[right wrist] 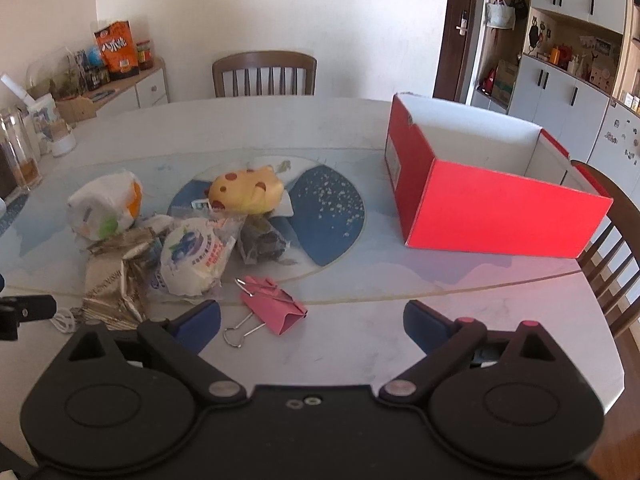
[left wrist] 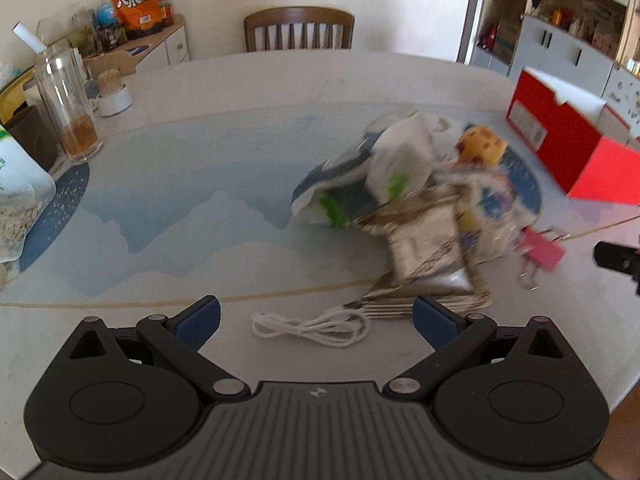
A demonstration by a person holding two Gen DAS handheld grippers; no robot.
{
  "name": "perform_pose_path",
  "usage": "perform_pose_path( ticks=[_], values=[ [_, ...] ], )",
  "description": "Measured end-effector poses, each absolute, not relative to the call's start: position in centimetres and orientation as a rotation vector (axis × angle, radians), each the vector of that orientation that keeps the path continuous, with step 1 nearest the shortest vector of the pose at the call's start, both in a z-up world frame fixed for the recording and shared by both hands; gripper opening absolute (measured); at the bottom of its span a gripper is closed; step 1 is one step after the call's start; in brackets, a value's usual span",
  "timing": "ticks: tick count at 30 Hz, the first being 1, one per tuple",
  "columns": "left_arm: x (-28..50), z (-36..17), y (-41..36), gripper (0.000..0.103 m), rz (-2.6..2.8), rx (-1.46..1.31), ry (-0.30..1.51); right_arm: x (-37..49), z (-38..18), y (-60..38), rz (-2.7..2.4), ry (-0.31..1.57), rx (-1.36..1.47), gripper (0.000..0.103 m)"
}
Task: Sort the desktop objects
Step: 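Move both tools toward the pile, right tool toward the pink binder clip, then close the right gripper on the pink binder clip while left gripper closes on white cable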
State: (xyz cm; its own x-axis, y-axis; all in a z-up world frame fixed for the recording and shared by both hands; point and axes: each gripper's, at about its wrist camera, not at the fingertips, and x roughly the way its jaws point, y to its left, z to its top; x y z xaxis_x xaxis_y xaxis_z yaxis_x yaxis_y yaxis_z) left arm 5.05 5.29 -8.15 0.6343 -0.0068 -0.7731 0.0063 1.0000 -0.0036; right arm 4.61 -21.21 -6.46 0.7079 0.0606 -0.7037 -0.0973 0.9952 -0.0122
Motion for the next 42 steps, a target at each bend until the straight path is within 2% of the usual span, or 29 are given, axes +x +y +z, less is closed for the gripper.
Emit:
perform_pose_path(
  ticks=[18, 20, 26, 34, 37, 42],
  values=[
    [6.2, -12.1, 6.6, 0.102, -0.051, 0.038, 0.919, 8.2, -9.8, -19.2, 0.069, 0.856, -0.081, 0.095],
    [6.2, -12.1, 6.5, 0.102, -0.059, 0.041, 0.915, 8.8, -10.2, -18.8, 0.074, 0.862, -0.096, 0.089],
    [6.2, -12.0, 6.5, 0.098, -0.075, 0.051, 0.905, 10.4, -11.3, -18.1, 0.069, 0.889, -0.104, 0.084],
    [6.1, -11.8, 6.5, 0.085, -0.095, 0.059, 0.896, 11.4, -12.0, -18.0, 0.067, 0.907, -0.097, 0.078],
    [6.1, -11.6, 6.5, 0.079, -0.101, 0.063, 0.89, 11.6, -11.9, -18.1, 0.082, 0.91, -0.08, 0.072],
    [6.2, -11.6, 6.7, 0.078, -0.111, 0.064, 0.889, 11.6, -12.0, -18.3, 0.106, 0.922, -0.047, 0.061]
  ],
)
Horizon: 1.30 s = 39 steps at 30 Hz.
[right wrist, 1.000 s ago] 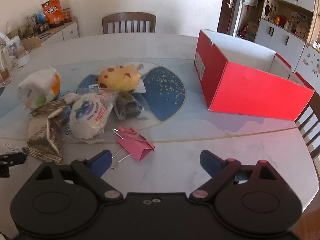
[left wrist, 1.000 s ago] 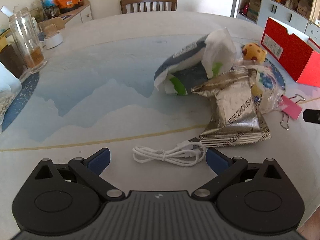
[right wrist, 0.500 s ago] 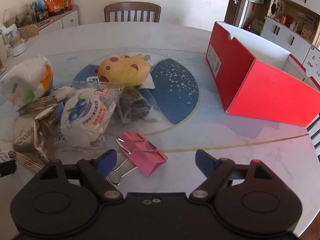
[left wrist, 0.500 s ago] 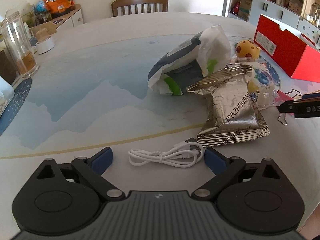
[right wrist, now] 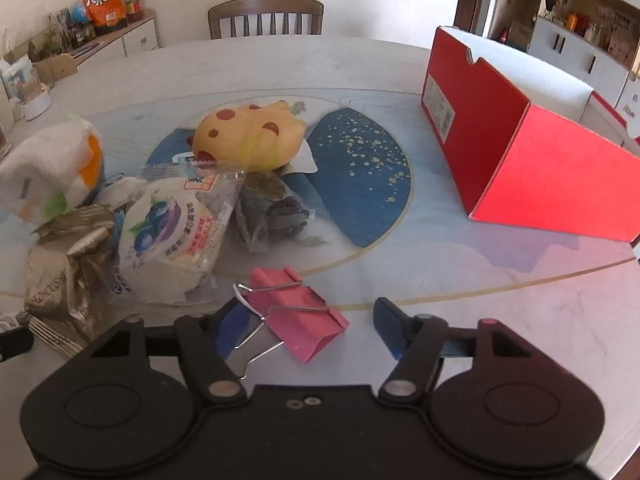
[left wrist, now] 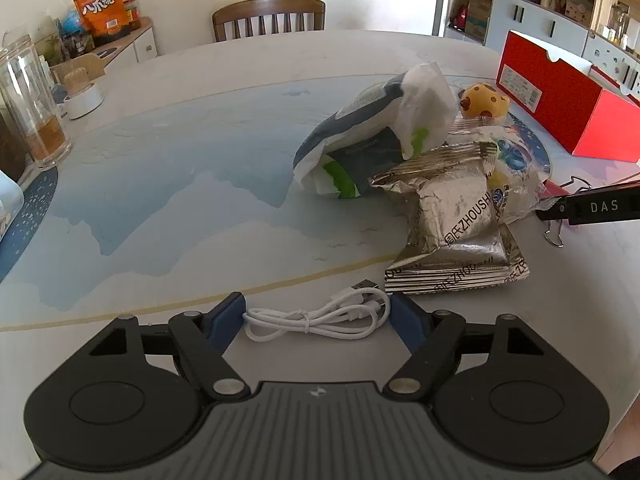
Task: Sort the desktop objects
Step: 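Close the right gripper on the pink binder clip while left gripper closes on white cable, then carry the clip and cable with both grippers over the red shoebox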
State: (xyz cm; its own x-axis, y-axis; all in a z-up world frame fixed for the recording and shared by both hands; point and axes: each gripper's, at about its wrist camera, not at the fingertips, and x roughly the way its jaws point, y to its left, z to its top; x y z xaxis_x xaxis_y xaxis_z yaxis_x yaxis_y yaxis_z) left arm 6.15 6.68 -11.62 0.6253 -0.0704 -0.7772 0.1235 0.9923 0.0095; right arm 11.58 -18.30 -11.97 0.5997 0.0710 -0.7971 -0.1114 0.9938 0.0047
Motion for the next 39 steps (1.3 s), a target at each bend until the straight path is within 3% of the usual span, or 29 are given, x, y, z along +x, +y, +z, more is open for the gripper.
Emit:
perform_pose_path(
  ticks=[2, 10, 14, 39],
  values=[
    [6.1, -11.6, 6.8, 0.078, -0.117, 0.06, 0.889, 11.5, -11.9, -18.0, 0.12, 0.922, -0.056, 0.053],
    [6.1, -11.4, 7.8, 0.076, -0.15, 0.017, 0.891, 11.4, -11.6, -17.6, 0.082, 0.932, -0.073, 0.049],
    [6.3, -11.2, 8.3, 0.076, -0.173, 0.006, 0.891, 11.2, -11.1, -17.8, 0.051, 0.928, -0.071, 0.038],
    [8.4, -6.5, 10.4, 0.075, -0.323, 0.012, 0.8, 8.6, -7.7, -18.3, -0.095, 0.898, -0.01, 0.028]
  ],
)
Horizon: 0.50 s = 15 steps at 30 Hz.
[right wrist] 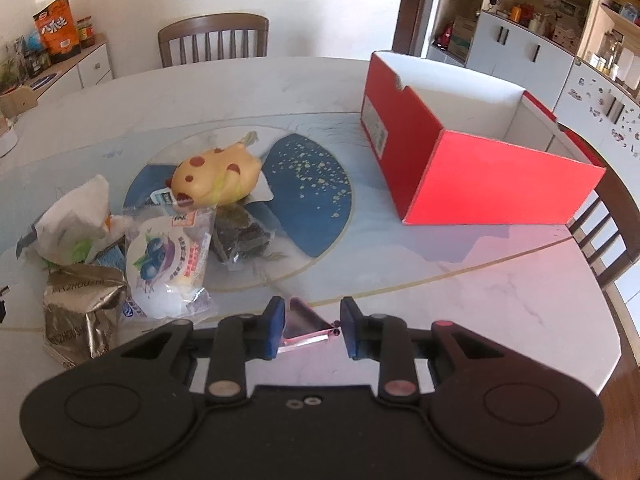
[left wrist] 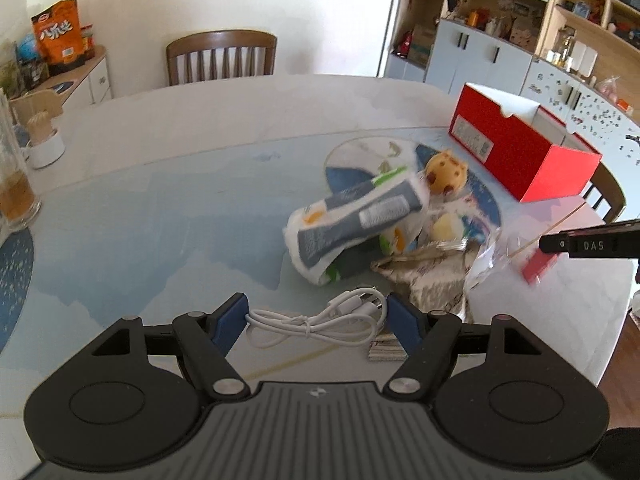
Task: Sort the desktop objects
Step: 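Carry the clip and cable with both grippers over the red shoebox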
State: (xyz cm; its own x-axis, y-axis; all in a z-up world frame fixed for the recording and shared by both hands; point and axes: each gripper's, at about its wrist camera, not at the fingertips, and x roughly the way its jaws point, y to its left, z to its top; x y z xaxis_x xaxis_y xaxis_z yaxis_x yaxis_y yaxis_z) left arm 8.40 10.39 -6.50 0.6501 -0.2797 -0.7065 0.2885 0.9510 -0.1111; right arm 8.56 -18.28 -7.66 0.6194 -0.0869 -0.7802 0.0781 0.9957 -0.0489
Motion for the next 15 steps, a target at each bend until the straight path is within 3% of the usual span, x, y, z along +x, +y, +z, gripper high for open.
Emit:
perform_pose_path(
  ticks=[15],
  values=[
    [9.35, -5.87, 9.33, 0.075, -0.385, 0.033, 0.792, 8.22, -8.12, -18.43, -0.106, 0.907, -0.047, 0.029]
  ],
)
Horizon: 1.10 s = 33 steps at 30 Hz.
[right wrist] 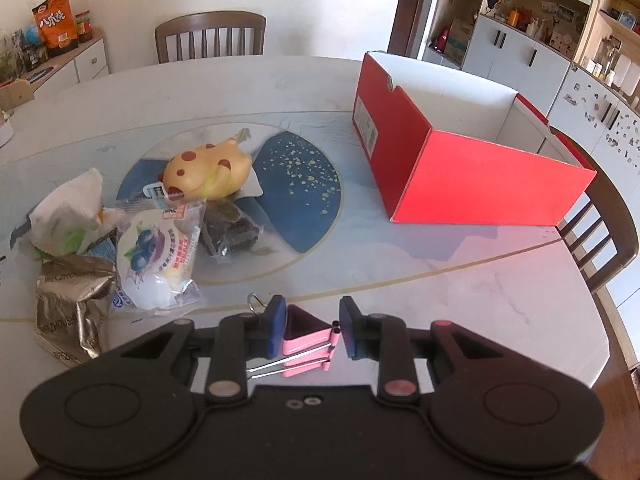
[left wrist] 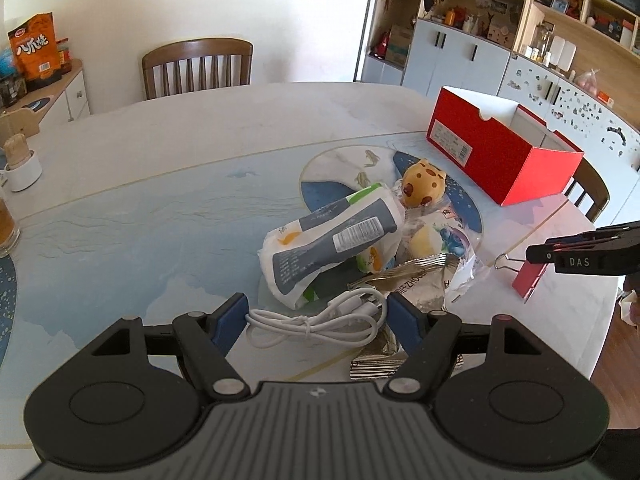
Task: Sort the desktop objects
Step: 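Carry the clip and cable with both grippers over the red shoebox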
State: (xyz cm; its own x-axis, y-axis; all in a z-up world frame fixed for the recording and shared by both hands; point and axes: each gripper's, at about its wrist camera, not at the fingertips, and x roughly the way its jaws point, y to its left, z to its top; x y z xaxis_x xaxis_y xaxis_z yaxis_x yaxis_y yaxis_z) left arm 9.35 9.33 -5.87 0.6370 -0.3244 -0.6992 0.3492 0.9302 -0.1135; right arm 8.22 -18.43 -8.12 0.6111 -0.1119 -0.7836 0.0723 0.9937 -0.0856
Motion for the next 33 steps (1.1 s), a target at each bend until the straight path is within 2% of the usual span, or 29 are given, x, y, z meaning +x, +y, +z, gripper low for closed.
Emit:
perform_pose_path(
  ticks=[10, 19, 33],
  values=[
    [9.5, -5.8, 9.1, 0.075, -0.389, 0.041, 0.798, 8.0, -9.0, -18.9, -0.101, 0.932, -0.023, 0.029],
    [9.9, -3.9, 7.5, 0.075, -0.419, 0.064, 0.767, 8.0, -6.1, -20.1, -0.093, 0.902, 0.006, 0.029],
    [11.7, -0.4, -1.6, 0.075, -0.407, 0.045, 0.724, 9.3, -0.8, -27.6, 0.017, 0.825, 0.056, 0.029]
  ],
)
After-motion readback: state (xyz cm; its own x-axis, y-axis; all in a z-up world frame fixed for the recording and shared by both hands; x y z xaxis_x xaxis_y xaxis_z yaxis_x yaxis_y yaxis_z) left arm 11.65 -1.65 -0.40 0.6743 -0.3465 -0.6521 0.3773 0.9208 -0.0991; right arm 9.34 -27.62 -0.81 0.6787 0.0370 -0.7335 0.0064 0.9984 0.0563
